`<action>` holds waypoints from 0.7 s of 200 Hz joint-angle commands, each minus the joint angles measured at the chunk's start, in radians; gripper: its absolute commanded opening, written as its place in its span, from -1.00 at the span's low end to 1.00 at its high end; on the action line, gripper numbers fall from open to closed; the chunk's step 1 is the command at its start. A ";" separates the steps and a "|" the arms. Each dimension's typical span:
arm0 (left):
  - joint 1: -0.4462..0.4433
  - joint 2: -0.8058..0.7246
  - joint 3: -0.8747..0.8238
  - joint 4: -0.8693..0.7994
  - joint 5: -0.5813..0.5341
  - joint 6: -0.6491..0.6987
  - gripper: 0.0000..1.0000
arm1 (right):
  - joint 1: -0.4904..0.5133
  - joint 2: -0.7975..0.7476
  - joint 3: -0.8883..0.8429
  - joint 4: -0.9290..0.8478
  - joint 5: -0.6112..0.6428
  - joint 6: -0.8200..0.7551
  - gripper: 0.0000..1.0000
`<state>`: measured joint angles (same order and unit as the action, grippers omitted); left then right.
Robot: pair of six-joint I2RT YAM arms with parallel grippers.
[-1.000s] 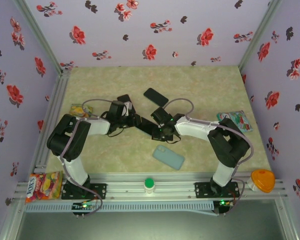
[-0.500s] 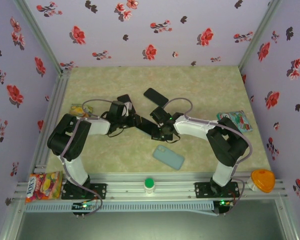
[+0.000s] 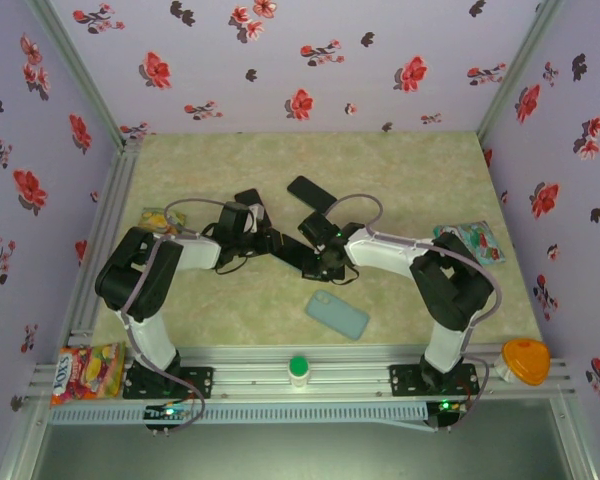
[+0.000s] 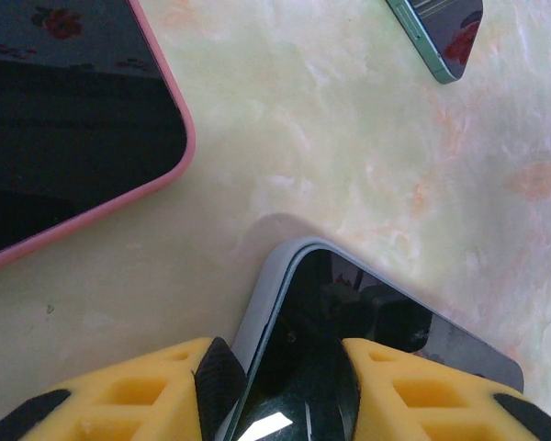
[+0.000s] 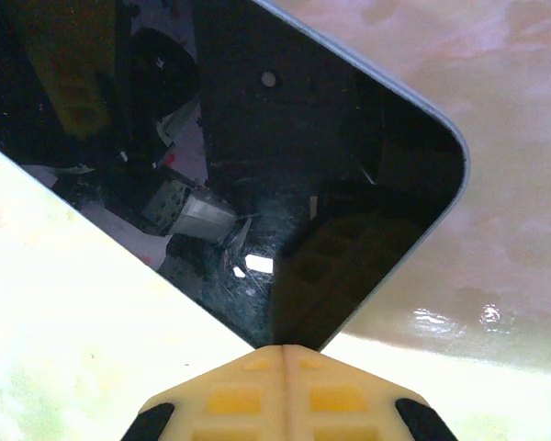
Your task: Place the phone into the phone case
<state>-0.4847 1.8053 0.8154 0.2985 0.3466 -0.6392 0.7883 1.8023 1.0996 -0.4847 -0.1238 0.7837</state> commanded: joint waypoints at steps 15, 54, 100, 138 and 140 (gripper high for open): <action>-0.006 0.017 -0.008 -0.006 0.003 0.027 -0.18 | 0.015 0.192 -0.057 -0.004 0.095 -0.032 -1.00; -0.007 0.015 -0.010 -0.008 0.003 0.028 -0.18 | 0.021 0.223 -0.047 -0.012 0.096 -0.037 -1.00; -0.006 0.020 -0.009 -0.007 0.002 0.027 -0.19 | 0.020 0.254 -0.036 -0.017 0.089 -0.044 -1.00; -0.007 0.023 -0.008 -0.007 0.001 0.025 -0.19 | 0.021 0.275 -0.033 -0.012 0.068 -0.047 -1.00; -0.007 0.023 -0.008 -0.007 0.001 0.025 -0.19 | 0.020 0.276 -0.033 -0.012 0.067 -0.047 -1.00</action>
<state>-0.4847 1.8057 0.8154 0.2985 0.3428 -0.6392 0.8009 1.8519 1.1599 -0.5507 -0.1089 0.7578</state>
